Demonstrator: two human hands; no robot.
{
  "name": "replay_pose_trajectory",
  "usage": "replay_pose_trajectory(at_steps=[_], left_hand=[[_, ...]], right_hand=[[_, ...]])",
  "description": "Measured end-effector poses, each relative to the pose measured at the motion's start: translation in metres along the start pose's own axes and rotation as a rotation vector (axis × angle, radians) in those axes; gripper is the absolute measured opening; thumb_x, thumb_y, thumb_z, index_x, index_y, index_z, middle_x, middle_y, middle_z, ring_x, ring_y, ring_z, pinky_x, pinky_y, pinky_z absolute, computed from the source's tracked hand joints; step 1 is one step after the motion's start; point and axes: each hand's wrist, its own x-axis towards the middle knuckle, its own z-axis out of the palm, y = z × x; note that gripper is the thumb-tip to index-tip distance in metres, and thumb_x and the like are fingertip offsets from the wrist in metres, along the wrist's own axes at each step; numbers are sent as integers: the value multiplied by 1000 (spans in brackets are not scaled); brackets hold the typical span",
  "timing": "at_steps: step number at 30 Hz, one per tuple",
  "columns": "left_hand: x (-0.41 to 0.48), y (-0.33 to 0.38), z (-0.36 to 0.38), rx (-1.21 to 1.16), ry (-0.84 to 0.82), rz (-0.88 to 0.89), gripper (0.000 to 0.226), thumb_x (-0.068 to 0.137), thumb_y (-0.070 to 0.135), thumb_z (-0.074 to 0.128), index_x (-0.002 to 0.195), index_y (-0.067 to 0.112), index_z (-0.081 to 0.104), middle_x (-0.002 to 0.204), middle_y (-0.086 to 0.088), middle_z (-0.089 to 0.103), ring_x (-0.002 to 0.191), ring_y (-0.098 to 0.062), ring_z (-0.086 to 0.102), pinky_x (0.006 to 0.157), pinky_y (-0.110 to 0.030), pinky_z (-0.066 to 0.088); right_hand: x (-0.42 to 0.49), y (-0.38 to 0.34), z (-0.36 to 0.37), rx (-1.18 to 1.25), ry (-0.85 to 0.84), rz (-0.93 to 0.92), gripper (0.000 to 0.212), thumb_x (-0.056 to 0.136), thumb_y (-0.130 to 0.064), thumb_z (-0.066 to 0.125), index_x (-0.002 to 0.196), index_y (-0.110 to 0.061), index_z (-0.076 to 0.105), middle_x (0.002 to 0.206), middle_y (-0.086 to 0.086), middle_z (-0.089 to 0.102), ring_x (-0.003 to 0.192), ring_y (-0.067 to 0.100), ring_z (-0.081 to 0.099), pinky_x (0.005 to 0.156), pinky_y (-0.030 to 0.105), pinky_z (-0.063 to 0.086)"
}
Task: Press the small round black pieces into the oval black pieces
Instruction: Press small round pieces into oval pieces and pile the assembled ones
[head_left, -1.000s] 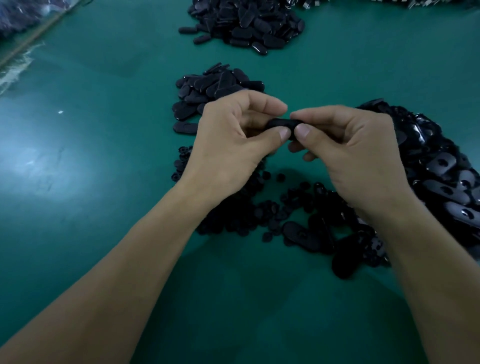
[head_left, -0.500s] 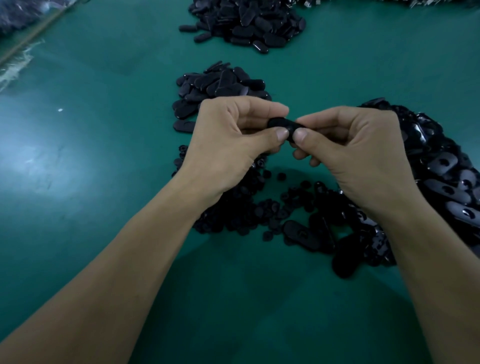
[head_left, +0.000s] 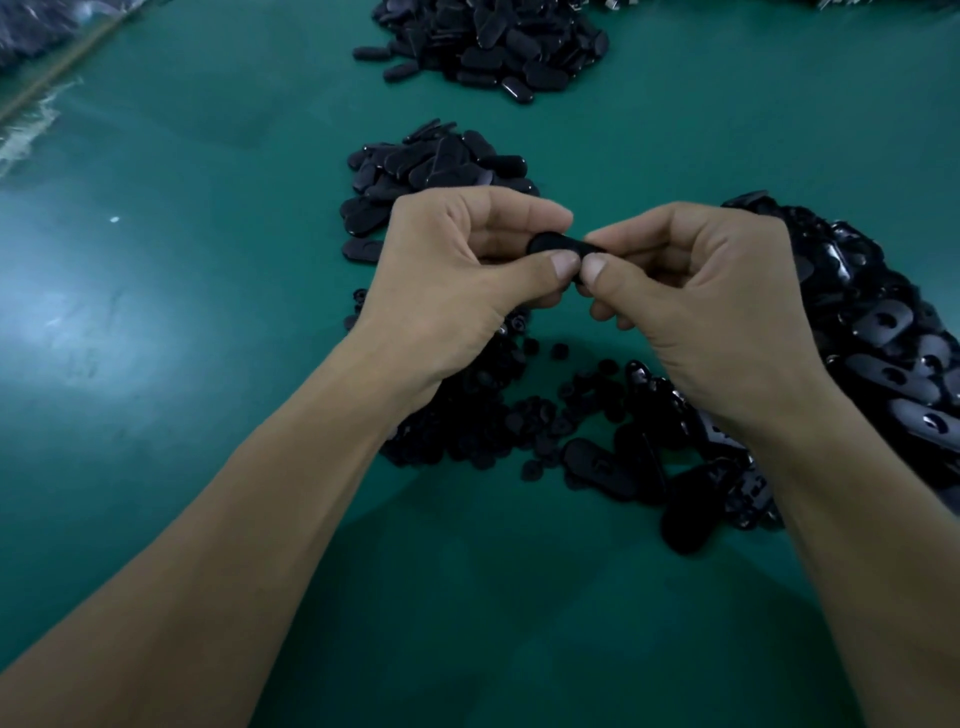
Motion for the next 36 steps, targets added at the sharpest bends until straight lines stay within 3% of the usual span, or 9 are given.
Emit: replay_pose_trajectory(at_steps=[4,8,14,18,23,28,36], left_hand=[[0,0,-2,16,8,-19,20,81,-4,80,93,11,74,78,-7,76,68,-16,72,70,-26,60],[0,0,-2,-1,44,-26,18,81,-4,80,94,8,73,74,-5,75,68,-18,73,72,-29,63],[-3,-2,9,-28,151,-13,18,81,-7,78,88,9,74,72,-5,76,67,-19,73,74,-34,64],[-2,-2,10,-79,204,-2,19,82,-8,77,86,11,75,81,-13,77,77,-28,75,78,-38,64],[-3,-3,10,-45,177,26,20,85,-6,76,87,14,76,80,-8,77,76,-22,75,76,-34,63],[-1,-5,12,49,163,66,22,84,-3,78,87,18,76,80,-1,78,73,-13,74,74,-29,61],[-2,-5,14,114,158,117,28,81,-3,78,85,24,77,77,6,78,73,-8,74,76,-27,60]], right_hand=[[-2,3,2,-11,-2,-14,18,89,-14,74,92,-31,71,78,-12,75,71,5,72,65,15,52],[-5,5,6,-180,95,-94,20,88,-24,77,105,-34,73,91,-15,73,85,2,71,77,20,56],[-6,7,13,-481,222,-269,16,91,-18,74,106,-16,78,93,-4,63,80,1,55,75,3,35],[-7,5,19,-423,212,-240,18,88,-13,74,107,-14,77,91,-6,67,79,0,60,77,4,41],[-7,0,19,-249,204,-152,15,90,-16,74,94,-29,70,86,-21,68,79,0,67,72,11,49],[-5,-5,19,-209,196,-114,22,91,-17,71,87,-37,64,78,-20,68,76,1,68,72,22,56],[-6,-5,20,-293,255,-158,16,91,-15,69,89,-30,64,76,-26,62,72,-5,64,67,8,48]])
